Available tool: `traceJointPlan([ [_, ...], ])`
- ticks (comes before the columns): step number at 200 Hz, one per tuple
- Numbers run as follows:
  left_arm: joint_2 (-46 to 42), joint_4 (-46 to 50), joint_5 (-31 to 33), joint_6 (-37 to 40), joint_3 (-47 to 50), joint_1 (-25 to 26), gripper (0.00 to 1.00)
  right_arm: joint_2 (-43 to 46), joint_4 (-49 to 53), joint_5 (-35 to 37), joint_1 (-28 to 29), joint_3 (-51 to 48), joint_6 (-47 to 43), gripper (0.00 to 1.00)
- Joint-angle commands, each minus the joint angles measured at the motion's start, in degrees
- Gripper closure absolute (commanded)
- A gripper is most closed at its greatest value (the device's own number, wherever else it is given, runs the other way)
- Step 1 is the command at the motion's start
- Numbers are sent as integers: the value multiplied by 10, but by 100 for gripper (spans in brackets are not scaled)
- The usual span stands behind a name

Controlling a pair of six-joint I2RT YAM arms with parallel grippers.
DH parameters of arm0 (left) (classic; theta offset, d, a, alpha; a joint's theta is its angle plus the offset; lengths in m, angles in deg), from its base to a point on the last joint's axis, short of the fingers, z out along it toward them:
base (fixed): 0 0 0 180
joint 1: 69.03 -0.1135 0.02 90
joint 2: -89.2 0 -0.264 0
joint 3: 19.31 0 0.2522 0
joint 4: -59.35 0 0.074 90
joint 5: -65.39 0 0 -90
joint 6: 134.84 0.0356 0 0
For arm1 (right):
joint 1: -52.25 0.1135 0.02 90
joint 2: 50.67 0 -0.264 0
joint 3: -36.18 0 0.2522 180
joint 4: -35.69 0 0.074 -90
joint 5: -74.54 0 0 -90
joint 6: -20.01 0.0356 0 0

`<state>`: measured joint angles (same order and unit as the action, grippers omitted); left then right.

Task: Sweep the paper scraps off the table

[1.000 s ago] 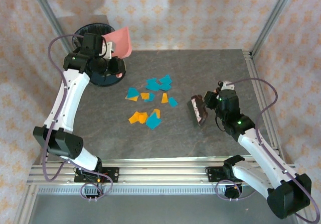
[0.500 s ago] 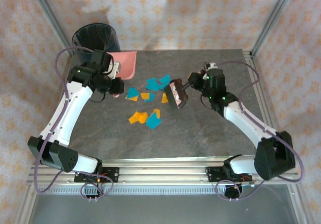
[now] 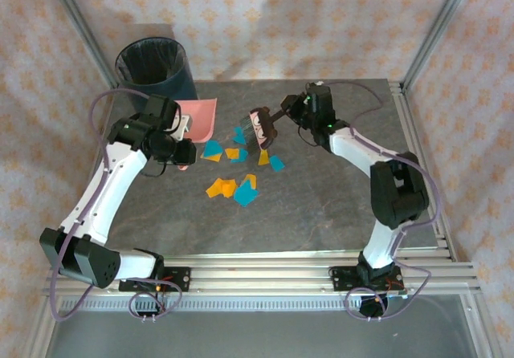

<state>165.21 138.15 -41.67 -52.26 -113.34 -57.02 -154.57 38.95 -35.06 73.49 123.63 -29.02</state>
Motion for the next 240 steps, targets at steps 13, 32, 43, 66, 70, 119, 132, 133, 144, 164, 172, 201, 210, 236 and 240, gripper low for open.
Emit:
traceJointPlan([
  [13, -14, -8, 8, 4, 9, 3, 100, -61, -29, -5, 11, 76, 47, 100],
  [32, -14, -10, 6, 4, 12, 4, 100, -87, -4, 7, 16, 109, 43, 100],
  [43, -13, -11, 6, 4, 15, 4, 100, -100, 3, 11, 16, 118, 43, 100],
  [66, -13, -12, 5, 5, 17, 4, 100, -114, 6, 29, 16, 118, 41, 100],
  [70, -12, -11, 4, 5, 17, 4, 100, -117, 10, 32, 17, 118, 40, 100],
  [119, -12, 3, 7, 17, 16, 4, 100, -130, 40, 66, 17, 113, 23, 100],
  [132, -13, 1, 5, 17, 17, 4, 100, -125, 51, 78, 17, 107, 13, 100],
  [133, -13, 1, 4, 17, 18, 5, 100, -124, 52, 79, 17, 107, 12, 100],
  [144, -14, -1, 1, 16, 20, 4, 100, -116, 63, 90, 17, 101, 5, 100],
  [164, -11, -3, -4, 16, 21, 4, 100, -98, 81, 114, 17, 85, -14, 100],
  [172, -9, -2, -6, 16, 20, 4, 100, -88, 86, 123, 17, 75, -21, 100],
  [201, -6, -2, -8, 17, 19, 8, 100, -52, 106, 160, 16, 39, -45, 100],
  [210, -6, -3, -8, 17, 19, 9, 100, -41, 113, 171, 15, 31, -51, 100],
  [236, -6, -3, -9, 17, 20, 13, 100, -11, 131, 192, 15, 2, -65, 100],
  [240, -6, -3, -9, 18, 20, 15, 100, -6, 134, 196, 15, -2, -68, 100],
])
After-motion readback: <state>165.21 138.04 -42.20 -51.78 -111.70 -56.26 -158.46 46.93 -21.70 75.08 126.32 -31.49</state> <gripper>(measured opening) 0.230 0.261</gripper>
